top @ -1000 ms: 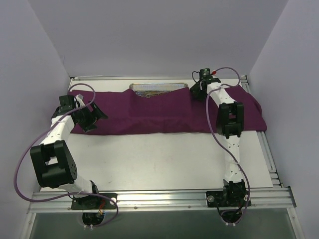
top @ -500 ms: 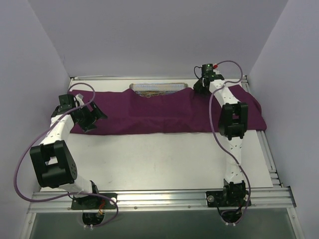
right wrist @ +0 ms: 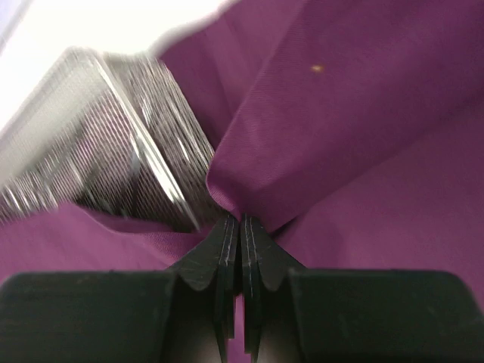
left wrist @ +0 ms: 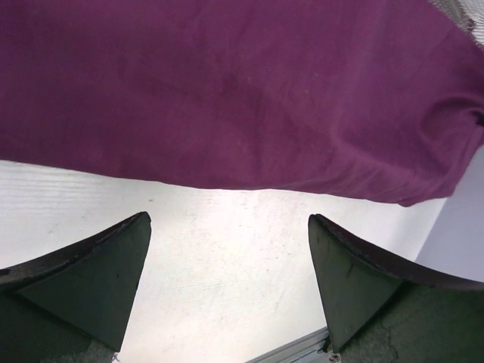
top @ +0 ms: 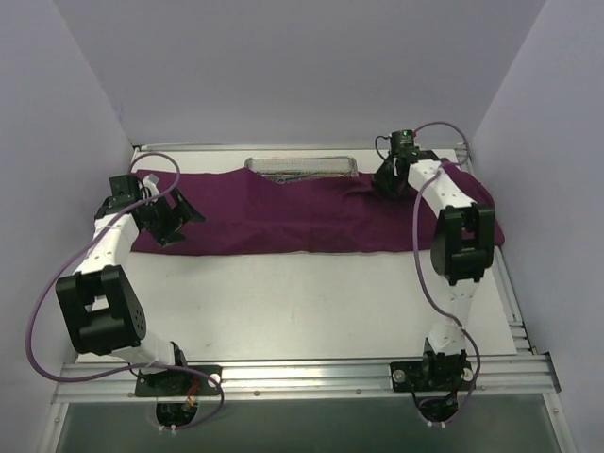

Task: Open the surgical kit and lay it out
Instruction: Open the surgical kit at the center of the board.

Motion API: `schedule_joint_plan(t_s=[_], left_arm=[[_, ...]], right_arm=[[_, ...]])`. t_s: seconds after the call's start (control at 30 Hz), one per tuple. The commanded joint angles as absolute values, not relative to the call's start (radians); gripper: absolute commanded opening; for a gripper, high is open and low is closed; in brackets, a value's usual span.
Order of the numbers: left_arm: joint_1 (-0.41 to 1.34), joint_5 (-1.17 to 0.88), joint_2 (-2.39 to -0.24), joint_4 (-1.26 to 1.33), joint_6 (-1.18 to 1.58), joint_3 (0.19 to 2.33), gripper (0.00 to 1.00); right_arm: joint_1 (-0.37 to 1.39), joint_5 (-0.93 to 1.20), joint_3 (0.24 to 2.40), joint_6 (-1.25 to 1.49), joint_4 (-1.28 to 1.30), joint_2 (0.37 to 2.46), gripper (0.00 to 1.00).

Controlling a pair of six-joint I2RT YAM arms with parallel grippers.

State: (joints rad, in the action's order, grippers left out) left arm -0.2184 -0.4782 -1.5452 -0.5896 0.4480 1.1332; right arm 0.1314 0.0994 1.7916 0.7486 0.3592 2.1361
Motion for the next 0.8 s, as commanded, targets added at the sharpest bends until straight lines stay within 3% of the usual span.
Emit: schedule_joint_plan(t_s=[0.0,0.33,0.63,0.73,0.77], left_arm=[[-0.227,-0.593,-1.549,-0.58,0.433,1.161,0.94],[-0.227,-0.701,-1.548,-0.465,0.453,1.12,0.94],[-0.227,-0.569,-1.513,-0.501,0.466,1.104,0.94],[-0.227,-0.531,-1.516,-0.528,0.469,1.121,0.99],[-0.227,-0.531,-1.519,-0.529,0.471,1.124,1.0]], right_arm=[[0.138,0.146,1.616,0.69,0.376,1.916,0.0],[0.21,0.176,1.018,0.608,0.371,1.491,0.0],[0.21,0.216,0.842,0.588,0.4,1.37,0.06],[0.209,0.224,0.871,0.563,0.443,1.409,0.14],[0.21,0.227,0.9,0.56,0.454,1.42,0.26]])
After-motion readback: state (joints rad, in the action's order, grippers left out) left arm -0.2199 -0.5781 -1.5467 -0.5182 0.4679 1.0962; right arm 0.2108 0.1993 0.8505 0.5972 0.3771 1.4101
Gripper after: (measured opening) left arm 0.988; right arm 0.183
